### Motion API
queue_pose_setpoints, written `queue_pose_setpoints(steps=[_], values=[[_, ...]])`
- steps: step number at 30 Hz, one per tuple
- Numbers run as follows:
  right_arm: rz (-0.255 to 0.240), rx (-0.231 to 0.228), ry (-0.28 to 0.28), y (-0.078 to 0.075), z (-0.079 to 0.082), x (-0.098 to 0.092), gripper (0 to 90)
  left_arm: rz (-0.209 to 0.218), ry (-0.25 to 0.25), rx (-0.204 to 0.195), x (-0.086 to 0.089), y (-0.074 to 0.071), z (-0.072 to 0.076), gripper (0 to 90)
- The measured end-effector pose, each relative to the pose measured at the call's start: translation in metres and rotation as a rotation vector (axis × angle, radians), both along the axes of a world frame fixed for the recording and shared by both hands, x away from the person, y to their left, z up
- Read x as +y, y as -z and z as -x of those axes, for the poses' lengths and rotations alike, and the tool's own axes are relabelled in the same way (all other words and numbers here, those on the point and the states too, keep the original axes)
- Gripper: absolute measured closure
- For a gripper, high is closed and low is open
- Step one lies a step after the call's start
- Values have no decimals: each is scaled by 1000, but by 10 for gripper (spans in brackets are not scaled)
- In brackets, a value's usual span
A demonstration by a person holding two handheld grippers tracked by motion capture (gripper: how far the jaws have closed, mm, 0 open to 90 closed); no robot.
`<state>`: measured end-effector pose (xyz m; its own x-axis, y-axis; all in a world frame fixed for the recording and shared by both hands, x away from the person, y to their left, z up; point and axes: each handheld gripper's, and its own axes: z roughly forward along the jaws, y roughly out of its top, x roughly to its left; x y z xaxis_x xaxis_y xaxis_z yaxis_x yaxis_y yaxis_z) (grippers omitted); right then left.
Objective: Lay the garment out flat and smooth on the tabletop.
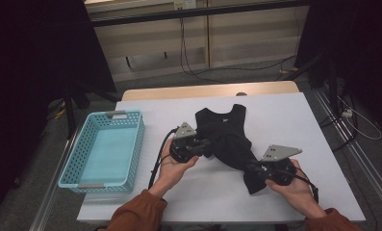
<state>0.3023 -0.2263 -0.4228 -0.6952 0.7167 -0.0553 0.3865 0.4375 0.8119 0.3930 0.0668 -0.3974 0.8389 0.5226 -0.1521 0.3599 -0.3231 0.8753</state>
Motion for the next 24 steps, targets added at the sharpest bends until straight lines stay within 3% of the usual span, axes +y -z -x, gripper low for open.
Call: queue_pose_setpoints(steps=[10,14,16,19,24], values=[[-108,-59,97,-25,-12,-31,847,45,-37,-26,28,-32,4,848],[-127,-82,108,-36,-17,-35,829,50,-42,-36,41,-42,11,849],[-124,-89,108,-39,-21,-35,806,32,-35,-45,46,-44,16,849],[-117,-63,107,-33,-29,-32,791,-22,-16,-33,48,-35,24,848],[-69,21,94,-7,-37,-27,782,-57,-4,38,55,-5,34,845]])
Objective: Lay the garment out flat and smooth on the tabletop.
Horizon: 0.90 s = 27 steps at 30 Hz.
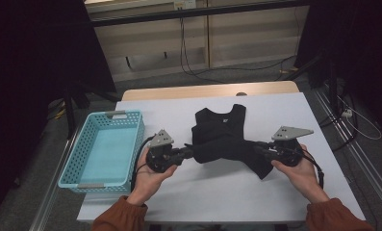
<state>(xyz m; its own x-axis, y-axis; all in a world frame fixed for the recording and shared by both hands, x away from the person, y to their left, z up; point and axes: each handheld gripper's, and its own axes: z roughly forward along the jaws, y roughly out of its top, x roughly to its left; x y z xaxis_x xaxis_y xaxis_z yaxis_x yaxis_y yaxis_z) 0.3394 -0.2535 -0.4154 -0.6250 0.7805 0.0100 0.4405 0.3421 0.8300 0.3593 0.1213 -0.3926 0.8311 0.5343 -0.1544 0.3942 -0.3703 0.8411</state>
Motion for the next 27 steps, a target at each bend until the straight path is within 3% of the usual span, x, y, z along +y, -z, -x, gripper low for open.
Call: queue_pose_setpoints(steps=[2,11,14,16,23,25,27], values=[[23,19,-7,7,0,1,782,-24,11,14,1,8,4,841],[38,28,18,13,1,-4,702,-8,2,63,19,18,22,693],[37,32,32,14,0,-8,681,-9,-5,59,24,19,25,662],[40,31,39,14,0,-9,660,-14,-17,56,25,20,23,659],[42,4,36,10,6,-9,600,-129,22,37,8,36,4,607],[39,-15,44,6,11,-10,586,-140,10,30,5,40,-2,579],[48,-40,69,4,18,-10,525,-144,0,50,3,43,-7,555]])
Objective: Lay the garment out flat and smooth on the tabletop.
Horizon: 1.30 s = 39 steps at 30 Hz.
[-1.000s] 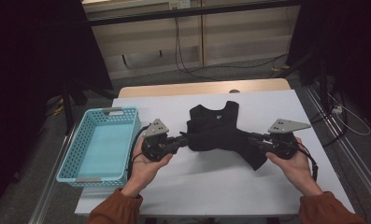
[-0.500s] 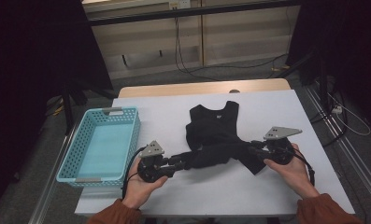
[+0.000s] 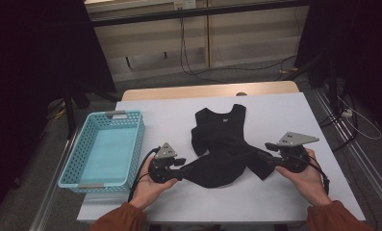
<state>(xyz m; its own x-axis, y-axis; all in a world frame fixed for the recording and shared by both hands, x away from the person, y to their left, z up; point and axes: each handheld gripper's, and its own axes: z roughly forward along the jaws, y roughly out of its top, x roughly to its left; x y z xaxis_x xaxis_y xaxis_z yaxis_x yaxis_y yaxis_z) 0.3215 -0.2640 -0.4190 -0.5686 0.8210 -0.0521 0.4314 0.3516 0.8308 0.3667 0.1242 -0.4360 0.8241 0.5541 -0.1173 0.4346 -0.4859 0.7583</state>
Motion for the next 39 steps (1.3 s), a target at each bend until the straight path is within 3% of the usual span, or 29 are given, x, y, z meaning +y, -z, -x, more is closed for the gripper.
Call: queue_pose_setpoints(steps=[2,4,7,11,13,16,18,20,23,26,28,31,33,34,39], values=[[-13,-6,-15,-2,7,-1,583,-18,-8,3,-2,5,-1,492],[-24,3,-49,-2,15,1,658,-36,12,6,-6,9,1,489],[-6,48,-98,6,21,8,702,-49,32,-9,-11,11,3,430],[47,96,-122,21,15,19,675,-78,21,-25,-16,16,4,335],[68,117,-123,28,11,22,632,-90,16,-43,-16,17,3,346],[93,135,-142,34,5,27,604,-85,9,-41,-14,18,0,392],[95,137,-151,35,3,30,595,-101,30,-46,-16,22,2,514],[109,148,-145,37,2,32,606,-109,25,-51,-17,22,2,526],[105,164,-140,39,-1,31,677,-115,10,-56,-15,21,1,588],[101,171,-135,39,-3,27,756,-120,28,-57,-16,20,4,775],[118,169,-134,38,-3,28,813,-118,31,-35,-16,19,5,856],[122,186,-127,36,-2,26,865,-89,22,23,-11,17,1,869],[124,183,-131,33,-1,22,868,-69,12,37,-6,15,0,870],[102,180,-132,31,0,18,869,-55,6,36,-3,13,0,870],[31,98,-119,11,9,-3,873,2,-15,44,7,4,3,870]])
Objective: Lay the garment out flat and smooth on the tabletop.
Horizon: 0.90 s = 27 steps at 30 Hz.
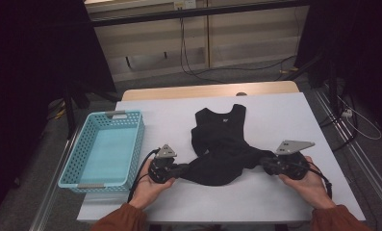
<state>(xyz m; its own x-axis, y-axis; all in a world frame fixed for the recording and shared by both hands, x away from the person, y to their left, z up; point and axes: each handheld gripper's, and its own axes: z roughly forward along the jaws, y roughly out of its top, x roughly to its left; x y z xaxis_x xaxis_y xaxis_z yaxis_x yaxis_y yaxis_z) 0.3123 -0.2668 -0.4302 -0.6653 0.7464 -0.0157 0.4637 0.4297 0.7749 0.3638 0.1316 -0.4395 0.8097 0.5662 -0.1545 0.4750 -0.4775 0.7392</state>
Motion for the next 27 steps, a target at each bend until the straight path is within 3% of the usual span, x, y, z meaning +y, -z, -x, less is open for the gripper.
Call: queue_pose_setpoints(steps=[8,17,21,27], values=[[-42,-31,44,-8,16,-28,876,45,-45,10,17,-8,2,870],[-71,-46,65,-11,39,-48,878,57,-36,31,28,-16,19,870],[-68,-30,50,-9,49,-48,878,61,-15,30,35,-17,30,869],[-38,7,-29,-3,63,-34,877,59,-11,66,44,-13,45,869]])
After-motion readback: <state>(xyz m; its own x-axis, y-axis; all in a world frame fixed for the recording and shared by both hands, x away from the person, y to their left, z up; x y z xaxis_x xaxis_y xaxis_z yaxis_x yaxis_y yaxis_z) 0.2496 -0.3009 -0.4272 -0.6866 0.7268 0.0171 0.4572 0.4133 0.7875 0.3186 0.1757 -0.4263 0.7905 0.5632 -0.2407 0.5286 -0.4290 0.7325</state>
